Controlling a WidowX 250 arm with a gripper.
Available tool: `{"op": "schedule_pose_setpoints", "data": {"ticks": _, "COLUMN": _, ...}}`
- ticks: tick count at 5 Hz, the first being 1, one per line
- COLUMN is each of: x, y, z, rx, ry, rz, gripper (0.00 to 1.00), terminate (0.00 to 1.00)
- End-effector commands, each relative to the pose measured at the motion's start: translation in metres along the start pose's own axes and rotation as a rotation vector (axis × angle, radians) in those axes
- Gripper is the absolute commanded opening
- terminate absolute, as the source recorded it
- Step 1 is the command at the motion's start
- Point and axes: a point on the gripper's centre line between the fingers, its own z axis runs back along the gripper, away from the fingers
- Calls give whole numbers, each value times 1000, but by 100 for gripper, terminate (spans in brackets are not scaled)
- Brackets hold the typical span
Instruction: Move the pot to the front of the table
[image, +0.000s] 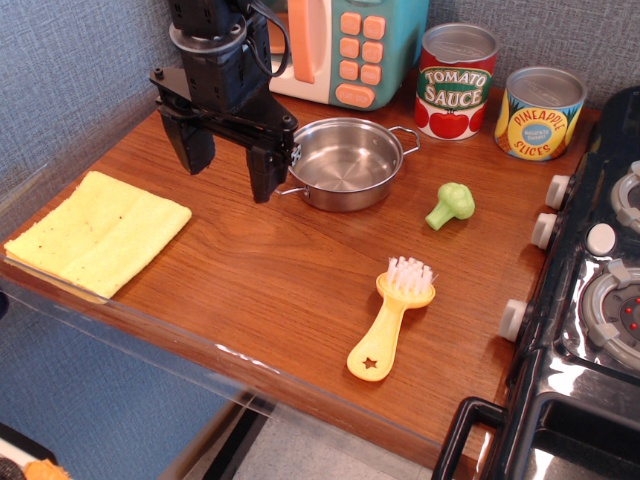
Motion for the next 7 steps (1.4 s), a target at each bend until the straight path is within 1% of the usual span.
{"op": "schedule_pose_setpoints", "data": {"ticks": 1, "x": 0, "y": 0, "z": 0, "rx": 0, "ry": 0, "rz": 0, "gripper": 100, "terminate": 0}}
{"op": "schedule_pose_setpoints", "data": {"ticks": 3, "x": 41, "y": -9, "z": -22, "rx": -6, "ry": 1, "rz": -6, "gripper": 100, "terminate": 0}}
{"op": "schedule_pose_setpoints", "data": {"ticks": 4, "x": 65, "y": -21, "z": -35, "rx": -31, "ry": 4, "rz": -37, "gripper": 100, "terminate": 0}}
{"op": "schedule_pose_setpoints", "data": {"ticks": 5, "x": 86, "y": -45, "z": -41, "rx": -67, "ry": -5, "rz": -89, "gripper": 100, "terminate": 0}}
{"op": "schedule_pose_setpoints", "data": {"ticks": 6, "x": 91, "y": -62, "z": -44, "rx": -84, "ry": -7, "rz": -128, "gripper": 100, "terminate": 0}}
{"op": "schedule_pose_setpoints", "data": {"ticks": 7, "x": 93, "y": -69, "z": -49, "rx": -87, "ry": 2, "rz": -144, "gripper": 100, "terminate": 0}}
